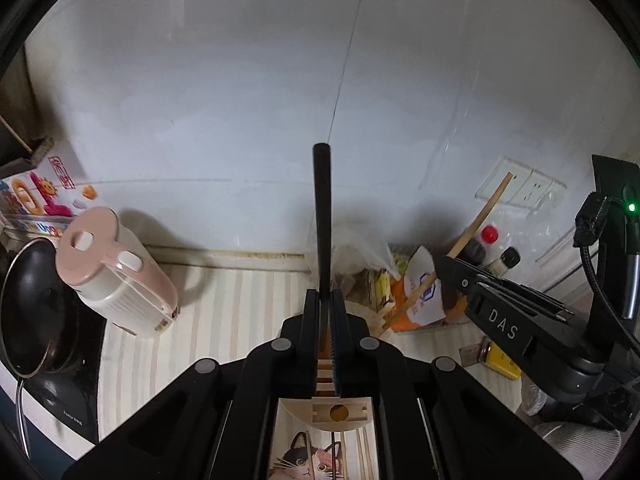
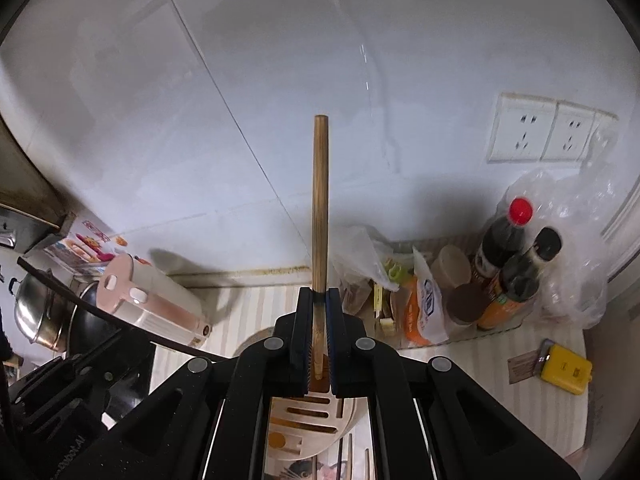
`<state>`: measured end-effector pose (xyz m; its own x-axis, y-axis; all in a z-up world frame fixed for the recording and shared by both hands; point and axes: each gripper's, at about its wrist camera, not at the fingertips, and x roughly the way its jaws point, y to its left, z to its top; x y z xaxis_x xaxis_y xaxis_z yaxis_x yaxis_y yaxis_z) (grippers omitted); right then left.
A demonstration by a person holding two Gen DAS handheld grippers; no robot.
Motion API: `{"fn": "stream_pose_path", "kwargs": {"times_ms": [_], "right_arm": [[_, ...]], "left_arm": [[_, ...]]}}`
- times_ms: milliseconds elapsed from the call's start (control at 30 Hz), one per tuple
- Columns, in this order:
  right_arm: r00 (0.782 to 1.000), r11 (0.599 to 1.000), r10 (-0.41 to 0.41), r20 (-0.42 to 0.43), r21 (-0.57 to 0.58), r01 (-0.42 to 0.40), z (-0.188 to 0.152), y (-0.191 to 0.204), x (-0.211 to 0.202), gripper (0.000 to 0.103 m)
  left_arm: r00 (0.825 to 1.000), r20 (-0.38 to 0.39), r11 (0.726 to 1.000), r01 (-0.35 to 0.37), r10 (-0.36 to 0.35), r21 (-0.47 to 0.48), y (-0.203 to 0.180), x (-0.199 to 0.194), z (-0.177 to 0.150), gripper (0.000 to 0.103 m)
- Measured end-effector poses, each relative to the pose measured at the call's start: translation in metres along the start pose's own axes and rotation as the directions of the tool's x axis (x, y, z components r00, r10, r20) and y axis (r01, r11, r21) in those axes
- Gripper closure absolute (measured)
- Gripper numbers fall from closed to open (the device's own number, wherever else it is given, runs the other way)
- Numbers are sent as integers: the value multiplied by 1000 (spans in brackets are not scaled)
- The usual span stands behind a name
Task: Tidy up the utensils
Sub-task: 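Lower both chopsticks into the holder and open both tools, then grasp a wooden chopstick with the left tool while the right tool grasps a dark chopstick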
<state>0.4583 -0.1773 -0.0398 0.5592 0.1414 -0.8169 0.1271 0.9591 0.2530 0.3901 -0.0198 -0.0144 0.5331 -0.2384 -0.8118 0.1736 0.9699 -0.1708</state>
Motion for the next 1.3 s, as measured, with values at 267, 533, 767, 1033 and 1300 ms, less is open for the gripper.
{"fn": "stream_pose_path", "kwargs": {"times_ms": [267,533,767,1033,1300], "right_arm": [[987,997,64,-146,-21,-68,-11,-2,35,91],[997,998,43,-64,40,-41,-21,-25,-3,47],[1000,997,6,30,74,-8,-61,-56,-44,14],[992,993,-109,-66,47,113,-135,-87,-16,10],[947,979,-173,-270,62,196,-209,-131,51,36]], "left_arm": [[994,-105,999,0,-5,-53,10,18,0,95],[996,39,993,-74,78,-95,24,-28,-11,21],[980,78,976,-171,182,-136,42,-32,-63,0],[962,-58,960,-269,265,-73,40,21,-133,0],[925,-245,955,-296,290,15,23,98,-198,0]]}}
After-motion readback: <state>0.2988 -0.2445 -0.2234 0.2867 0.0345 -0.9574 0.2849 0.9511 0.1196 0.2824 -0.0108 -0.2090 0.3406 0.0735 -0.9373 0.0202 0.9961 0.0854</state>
